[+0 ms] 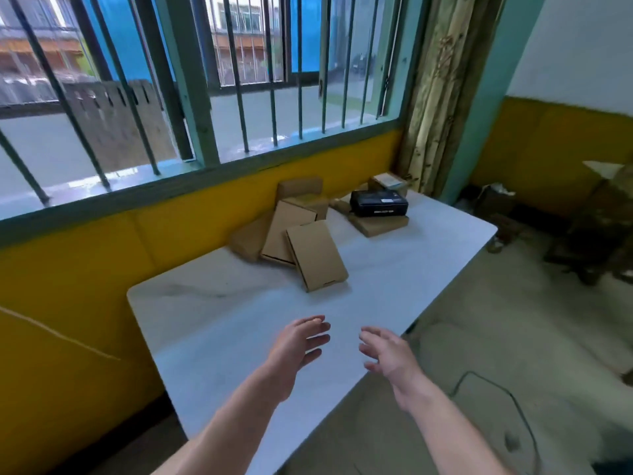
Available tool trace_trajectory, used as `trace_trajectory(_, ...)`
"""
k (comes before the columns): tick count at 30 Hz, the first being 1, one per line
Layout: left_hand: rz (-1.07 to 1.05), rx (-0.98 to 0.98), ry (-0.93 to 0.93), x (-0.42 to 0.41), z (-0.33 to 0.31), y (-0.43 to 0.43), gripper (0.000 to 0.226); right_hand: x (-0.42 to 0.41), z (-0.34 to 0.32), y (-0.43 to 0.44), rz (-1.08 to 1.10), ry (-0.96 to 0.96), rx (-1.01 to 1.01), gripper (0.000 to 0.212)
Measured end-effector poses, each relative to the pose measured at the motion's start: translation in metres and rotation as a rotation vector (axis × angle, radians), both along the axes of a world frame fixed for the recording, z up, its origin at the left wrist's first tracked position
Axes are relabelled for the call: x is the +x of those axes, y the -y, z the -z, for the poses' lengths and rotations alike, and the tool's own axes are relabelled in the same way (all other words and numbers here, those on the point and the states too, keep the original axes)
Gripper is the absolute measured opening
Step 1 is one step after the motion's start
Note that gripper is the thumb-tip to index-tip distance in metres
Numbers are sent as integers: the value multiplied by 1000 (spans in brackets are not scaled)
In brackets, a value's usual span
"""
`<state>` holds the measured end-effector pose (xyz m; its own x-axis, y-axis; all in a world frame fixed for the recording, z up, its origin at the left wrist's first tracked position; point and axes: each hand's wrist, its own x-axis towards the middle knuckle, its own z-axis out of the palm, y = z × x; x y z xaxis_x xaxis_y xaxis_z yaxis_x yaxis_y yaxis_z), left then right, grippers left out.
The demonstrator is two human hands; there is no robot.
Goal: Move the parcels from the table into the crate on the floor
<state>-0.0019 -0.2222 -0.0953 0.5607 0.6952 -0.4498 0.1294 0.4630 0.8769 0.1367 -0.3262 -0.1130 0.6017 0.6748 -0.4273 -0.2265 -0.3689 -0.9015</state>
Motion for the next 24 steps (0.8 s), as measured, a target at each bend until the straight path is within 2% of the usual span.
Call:
trace_trajectory(6,-14,-23,8,94,17,-24,16,82,13,-26,25,-38,-40,28)
trace_trajectory(13,-44,-93,41,220,52,-104,17,207,29,-88,41,0,-149,27)
trace_trajectory(19,-114,-138,37,308,62,-174,21,306,26,-161,1,35,-215,25)
trace_trajectory(24,-188,-151,15,354,66,-209,19,352,41,-211,-101,1,-252,24)
